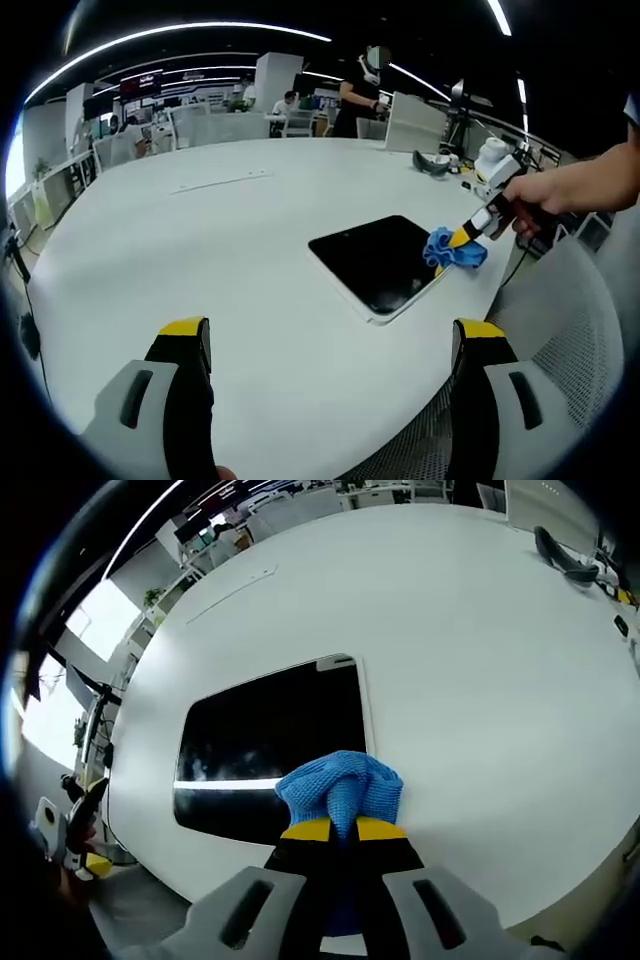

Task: Wipe the mirror surface with the cleaning cloth until all visible marks leave the cleaned area.

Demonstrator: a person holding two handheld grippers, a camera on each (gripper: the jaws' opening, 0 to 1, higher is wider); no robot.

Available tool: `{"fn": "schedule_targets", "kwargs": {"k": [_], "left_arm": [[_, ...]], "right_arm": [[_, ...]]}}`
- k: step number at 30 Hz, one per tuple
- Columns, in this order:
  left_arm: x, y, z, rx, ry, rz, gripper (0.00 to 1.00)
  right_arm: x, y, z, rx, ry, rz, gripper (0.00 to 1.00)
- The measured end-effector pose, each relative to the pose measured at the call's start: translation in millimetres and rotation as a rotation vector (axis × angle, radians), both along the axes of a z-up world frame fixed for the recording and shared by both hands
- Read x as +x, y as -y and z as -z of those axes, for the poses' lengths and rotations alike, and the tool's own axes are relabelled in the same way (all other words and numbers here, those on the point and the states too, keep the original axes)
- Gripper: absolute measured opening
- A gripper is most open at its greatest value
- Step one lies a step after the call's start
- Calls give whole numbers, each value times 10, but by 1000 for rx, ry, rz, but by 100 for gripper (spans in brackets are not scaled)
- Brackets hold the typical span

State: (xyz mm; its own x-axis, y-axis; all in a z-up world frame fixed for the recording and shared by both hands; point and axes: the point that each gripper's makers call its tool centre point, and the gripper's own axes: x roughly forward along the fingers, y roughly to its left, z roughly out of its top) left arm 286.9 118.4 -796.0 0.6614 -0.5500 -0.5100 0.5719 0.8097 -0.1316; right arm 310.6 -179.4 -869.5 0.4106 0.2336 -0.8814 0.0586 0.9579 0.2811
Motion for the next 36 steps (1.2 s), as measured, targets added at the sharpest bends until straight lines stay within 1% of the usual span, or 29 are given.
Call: {"fn": "schedule_targets", "kwargs": {"k": [8, 12, 19, 23, 25, 27, 30, 33, 34, 36], "left_arm": [[7, -11, -8, -2, 4, -8, 99], [9, -12, -4, 2, 5, -6, 99], [16, -17, -6, -1, 4, -14, 99], [-17, 23, 47, 16, -16, 4, 99], [-24, 36, 52, 26, -11, 17, 99], [-15, 24, 41, 19, -10, 13, 99], [1, 6, 13, 5, 0, 2, 99], [-11, 9, 1, -3, -4, 8, 99], [1, 5, -11, 1, 10, 9, 99], [0, -14, 17, 18, 5, 9, 99]], "right_arm": [[24, -41, -13, 4, -17, 28, 0], [24, -89, -10, -13, -17, -1, 0], [36, -97, 5, -15, -24, 4, 0], [28, -144, 0, -7, -28, 4, 0], [16, -172, -8, -6, -27, 5, 0], [5, -209, -1, -5, -30, -1, 0], [13, -223, 1, -29, -27, -15, 0], [16, -267, -1, -22, -30, -15, 0], [20, -296, 2, -20, -32, -20, 0], [8, -373, -4, -3, -40, -24, 0]]}}
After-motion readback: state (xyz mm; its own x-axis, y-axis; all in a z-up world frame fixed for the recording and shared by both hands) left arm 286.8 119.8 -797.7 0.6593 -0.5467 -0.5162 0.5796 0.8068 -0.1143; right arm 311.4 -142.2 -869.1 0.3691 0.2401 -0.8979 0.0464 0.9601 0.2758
